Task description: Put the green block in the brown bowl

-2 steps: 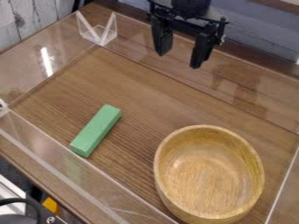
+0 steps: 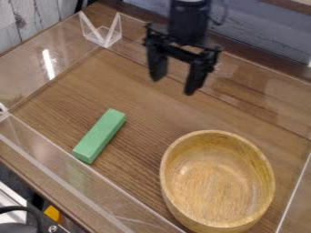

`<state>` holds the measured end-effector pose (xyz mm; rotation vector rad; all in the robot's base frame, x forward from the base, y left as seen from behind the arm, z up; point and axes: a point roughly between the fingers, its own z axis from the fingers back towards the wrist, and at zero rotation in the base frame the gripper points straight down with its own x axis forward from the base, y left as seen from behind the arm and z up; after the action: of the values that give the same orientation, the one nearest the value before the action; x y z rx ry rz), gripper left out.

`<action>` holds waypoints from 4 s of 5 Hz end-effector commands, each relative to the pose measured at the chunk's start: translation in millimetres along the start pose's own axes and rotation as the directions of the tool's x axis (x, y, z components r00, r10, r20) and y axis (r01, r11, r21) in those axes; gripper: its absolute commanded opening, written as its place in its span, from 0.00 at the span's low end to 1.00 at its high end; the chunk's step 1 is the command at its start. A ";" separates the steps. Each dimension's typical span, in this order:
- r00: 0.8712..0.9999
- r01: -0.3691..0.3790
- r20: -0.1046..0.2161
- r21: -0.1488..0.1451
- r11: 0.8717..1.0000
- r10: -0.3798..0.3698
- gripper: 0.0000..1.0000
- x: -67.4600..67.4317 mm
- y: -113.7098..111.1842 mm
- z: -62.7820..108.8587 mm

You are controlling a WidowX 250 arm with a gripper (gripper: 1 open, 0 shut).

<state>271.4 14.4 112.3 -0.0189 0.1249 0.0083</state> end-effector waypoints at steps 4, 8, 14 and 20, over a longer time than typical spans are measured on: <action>0.995 -0.029 0.101 0.039 0.999 0.025 1.00 -46.5 79.9 -6.3; 0.996 -0.043 0.076 0.021 0.999 0.042 1.00 -52.3 81.9 -33.5; 0.997 -0.037 0.073 -0.019 0.999 0.038 1.00 -49.3 83.1 -70.1; 0.995 -0.043 0.086 -0.049 0.998 0.047 0.00 -43.8 86.7 -85.0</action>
<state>211.5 93.5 22.7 -0.0794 0.0745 0.0450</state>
